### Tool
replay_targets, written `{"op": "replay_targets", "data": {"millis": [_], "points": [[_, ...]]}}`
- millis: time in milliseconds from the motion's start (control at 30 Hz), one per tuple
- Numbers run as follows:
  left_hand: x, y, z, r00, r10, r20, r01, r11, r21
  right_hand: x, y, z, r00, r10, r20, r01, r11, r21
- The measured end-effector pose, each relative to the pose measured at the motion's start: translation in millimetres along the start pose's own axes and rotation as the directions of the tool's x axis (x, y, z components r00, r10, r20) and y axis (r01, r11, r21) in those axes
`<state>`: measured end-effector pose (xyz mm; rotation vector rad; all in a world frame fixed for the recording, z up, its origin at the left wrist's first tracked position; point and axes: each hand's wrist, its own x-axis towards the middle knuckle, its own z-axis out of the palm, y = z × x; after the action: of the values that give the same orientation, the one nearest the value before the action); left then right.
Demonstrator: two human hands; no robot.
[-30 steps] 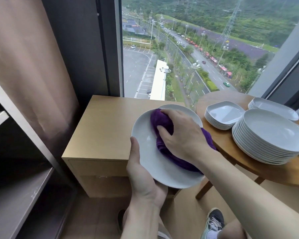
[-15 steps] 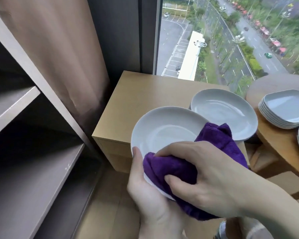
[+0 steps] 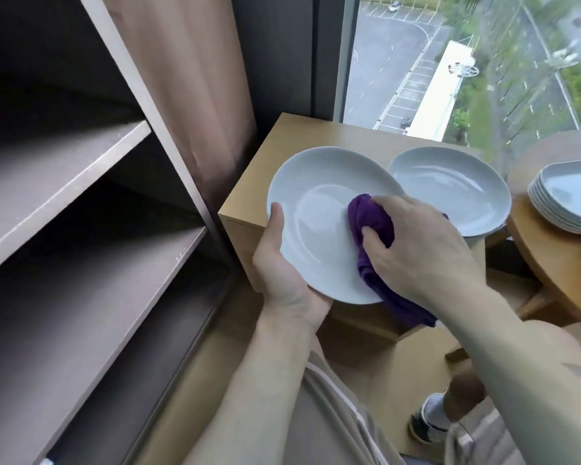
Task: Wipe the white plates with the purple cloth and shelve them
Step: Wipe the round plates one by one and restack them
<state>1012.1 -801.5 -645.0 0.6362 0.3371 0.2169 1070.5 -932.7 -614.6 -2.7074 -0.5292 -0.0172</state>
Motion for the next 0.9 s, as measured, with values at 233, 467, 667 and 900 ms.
{"op": "replay_targets", "data": {"millis": [233, 467, 667, 900], "points": [[-22, -23, 14, 0.995, -0.073, 0.068, 0.065, 0.992, 0.106, 4, 31, -9, 0.980, -0.001, -0.198, 0.026, 0.992, 0.120], [-22, -39, 23, 0.986, -0.166, -0.028, 0.167, 0.985, 0.046, -17, 11, -4, 0.972, -0.235, -0.029, 0.237, 0.960, 0.153], [-15, -21, 17, 0.981, -0.152, -0.117, 0.157, 0.987, 0.030, -46, 3, -9, 0.937, -0.289, 0.198, 0.238, 0.940, 0.246], [-7, -16, 0, 0.986, -0.141, -0.092, 0.140, 0.990, -0.018, -47, 16, -14, 0.947, -0.208, 0.244, 0.177, 0.974, 0.144]]}}
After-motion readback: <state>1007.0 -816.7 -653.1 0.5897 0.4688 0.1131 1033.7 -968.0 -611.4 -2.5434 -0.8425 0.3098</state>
